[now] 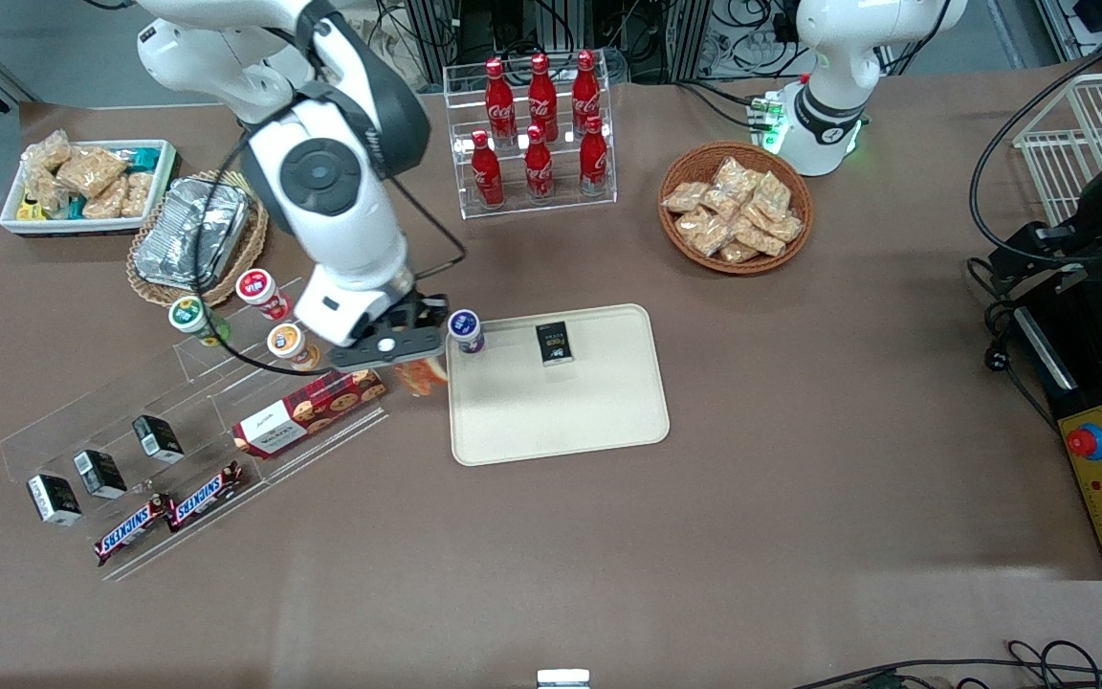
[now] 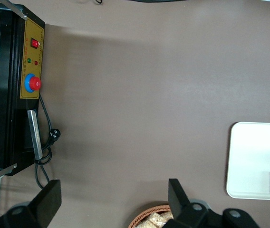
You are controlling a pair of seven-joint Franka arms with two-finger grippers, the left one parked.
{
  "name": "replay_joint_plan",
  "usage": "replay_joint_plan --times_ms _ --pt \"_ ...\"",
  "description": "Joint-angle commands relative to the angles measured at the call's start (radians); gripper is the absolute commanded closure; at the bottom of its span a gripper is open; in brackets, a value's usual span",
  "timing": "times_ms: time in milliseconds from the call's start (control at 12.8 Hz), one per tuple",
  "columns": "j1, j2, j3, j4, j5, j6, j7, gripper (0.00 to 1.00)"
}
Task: Place sandwich on tray
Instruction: 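Lift the sandwich with the right gripper and carry it over the cream tray, then lower the sandwich onto the cream tray beside the black box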
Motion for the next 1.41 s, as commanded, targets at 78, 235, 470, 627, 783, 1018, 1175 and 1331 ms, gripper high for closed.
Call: replay_joint_plan --times_ms 78,235,470,627,783,1018,1175,1331 --pt "0.101 0.093 -0.009 0.043 -0.011 0.165 -0.185 1.00" --pt "0.134 0.129 -0.011 0.043 -0.014 0.237 -0.349 1.00" --pt "0.147 0.216 -0.009 0.043 -0.008 0.373 -0.480 1.00" --pt "0.183 0.262 -0.012 0.043 -0.018 0.445 -0.492 1.00" --pt "0.185 0.310 -0.012 0.043 -0.026 0.511 -0.593 1.00" --pt "0.180 0.336 -0.015 0.056 -0.079 0.519 -0.796 1.00" --pt "0.173 0.354 -0.021 0.070 -0.118 0.532 -0.805 1.00" --pt "0.141 0.411 -0.028 0.099 -0.231 0.599 -0.810 1.00"
